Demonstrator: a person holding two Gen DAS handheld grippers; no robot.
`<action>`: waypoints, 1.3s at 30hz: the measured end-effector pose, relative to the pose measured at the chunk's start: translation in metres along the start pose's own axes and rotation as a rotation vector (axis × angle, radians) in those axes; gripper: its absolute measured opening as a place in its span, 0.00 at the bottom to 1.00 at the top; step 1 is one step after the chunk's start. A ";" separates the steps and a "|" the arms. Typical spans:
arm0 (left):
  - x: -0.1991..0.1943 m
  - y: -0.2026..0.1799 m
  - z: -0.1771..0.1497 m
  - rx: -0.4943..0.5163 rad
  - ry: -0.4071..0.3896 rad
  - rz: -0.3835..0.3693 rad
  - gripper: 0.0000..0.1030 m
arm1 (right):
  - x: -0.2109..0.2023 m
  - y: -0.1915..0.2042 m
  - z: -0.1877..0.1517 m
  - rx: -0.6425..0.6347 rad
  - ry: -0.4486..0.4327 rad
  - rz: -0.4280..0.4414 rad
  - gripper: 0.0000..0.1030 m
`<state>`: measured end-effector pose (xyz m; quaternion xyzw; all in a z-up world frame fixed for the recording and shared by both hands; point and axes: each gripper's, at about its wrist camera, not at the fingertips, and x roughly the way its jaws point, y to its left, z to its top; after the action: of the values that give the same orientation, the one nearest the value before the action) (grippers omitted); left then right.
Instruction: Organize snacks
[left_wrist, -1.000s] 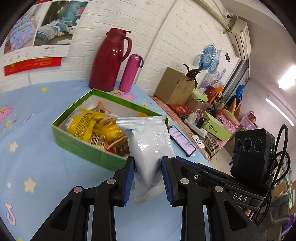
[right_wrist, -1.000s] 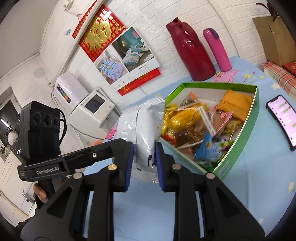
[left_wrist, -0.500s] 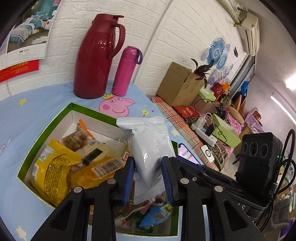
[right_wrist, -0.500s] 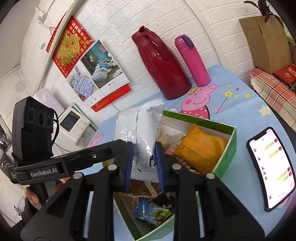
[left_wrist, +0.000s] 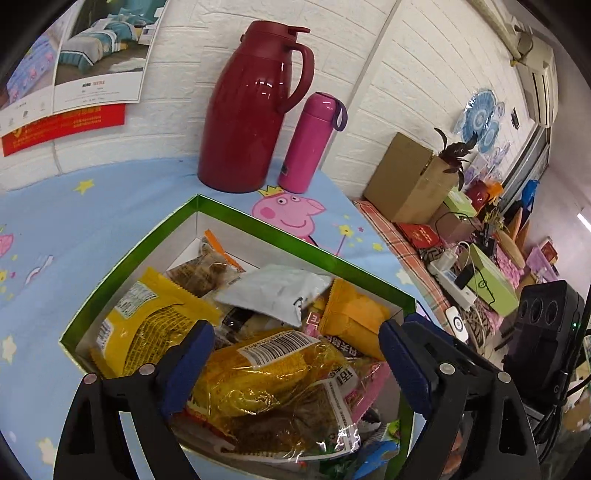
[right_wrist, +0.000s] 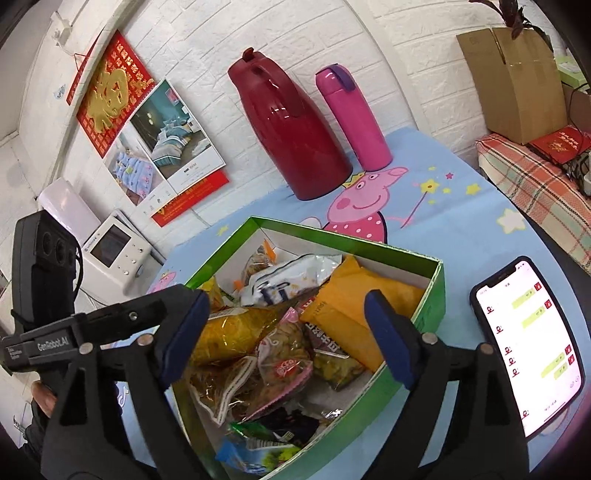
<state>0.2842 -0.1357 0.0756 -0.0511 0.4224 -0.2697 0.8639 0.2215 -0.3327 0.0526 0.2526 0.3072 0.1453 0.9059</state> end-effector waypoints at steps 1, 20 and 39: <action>-0.006 0.000 -0.002 0.006 -0.005 0.003 0.90 | -0.004 0.005 -0.002 -0.007 -0.003 0.002 0.86; -0.132 -0.034 -0.143 0.074 -0.122 0.232 1.00 | -0.127 0.097 -0.100 -0.293 -0.087 -0.293 0.99; -0.139 -0.009 -0.226 0.015 -0.079 0.434 1.00 | -0.129 0.079 -0.178 -0.270 0.027 -0.455 0.99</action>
<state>0.0403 -0.0410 0.0316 0.0369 0.3875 -0.0784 0.9178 0.0020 -0.2550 0.0366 0.0516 0.3462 -0.0192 0.9365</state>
